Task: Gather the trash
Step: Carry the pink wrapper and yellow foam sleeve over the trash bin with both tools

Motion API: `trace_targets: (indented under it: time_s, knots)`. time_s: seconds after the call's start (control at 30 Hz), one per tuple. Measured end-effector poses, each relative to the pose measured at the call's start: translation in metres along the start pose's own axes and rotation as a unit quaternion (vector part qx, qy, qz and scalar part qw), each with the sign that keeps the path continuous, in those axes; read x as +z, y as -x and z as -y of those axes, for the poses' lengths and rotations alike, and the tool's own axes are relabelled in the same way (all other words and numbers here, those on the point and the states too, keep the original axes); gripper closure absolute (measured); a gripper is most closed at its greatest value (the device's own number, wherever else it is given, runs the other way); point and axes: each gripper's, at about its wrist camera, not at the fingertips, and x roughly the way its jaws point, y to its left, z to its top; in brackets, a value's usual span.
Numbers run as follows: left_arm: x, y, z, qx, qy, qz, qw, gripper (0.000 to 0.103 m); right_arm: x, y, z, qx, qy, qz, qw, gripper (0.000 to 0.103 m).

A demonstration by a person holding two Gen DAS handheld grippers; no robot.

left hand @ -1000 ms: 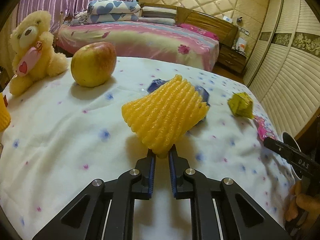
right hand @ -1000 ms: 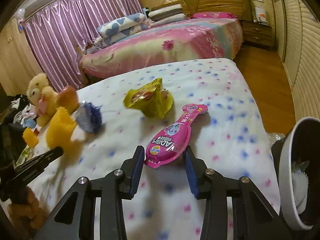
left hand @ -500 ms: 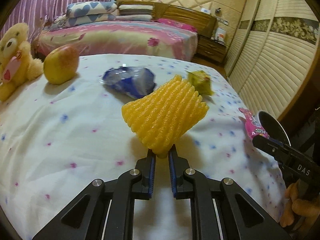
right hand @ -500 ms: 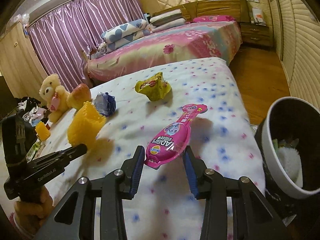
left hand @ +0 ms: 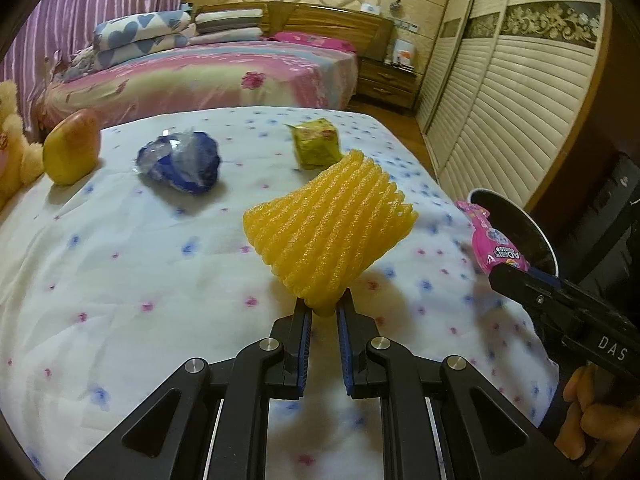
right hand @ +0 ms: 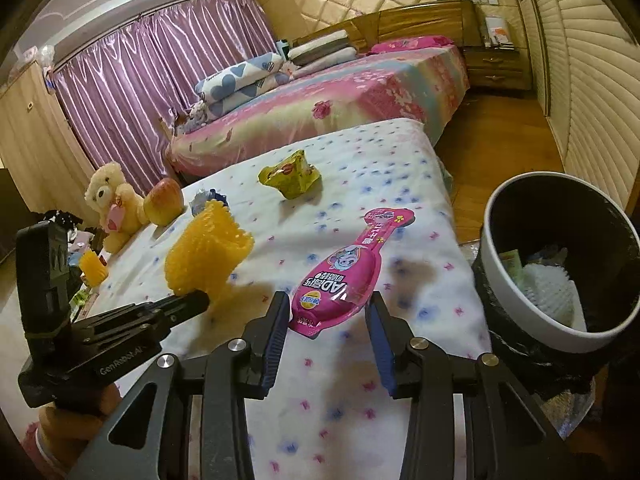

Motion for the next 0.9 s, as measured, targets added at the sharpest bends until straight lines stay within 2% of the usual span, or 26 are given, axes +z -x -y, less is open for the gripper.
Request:
trace_targets:
  time_s: [0.5, 0.53, 0.9]
  knots:
    - [0.005, -0.012, 0.039, -0.019, -0.038, -0.010, 0.9991, 0.091, -0.007, 0.027, 0.026, -0.016, -0.023, 0.023, 0.999, 0.063]
    - [0.006, -0.014, 0.042, -0.028, -0.047, -0.013, 0.9984, 0.091, -0.008, 0.029, 0.028, -0.017, -0.025, 0.024, 0.999, 0.063]
    - [0.012, -0.024, 0.070, -0.035, -0.075, -0.016, 0.9965, 0.091, -0.010, 0.045, 0.052, -0.035, -0.046, 0.037, 0.998, 0.063]
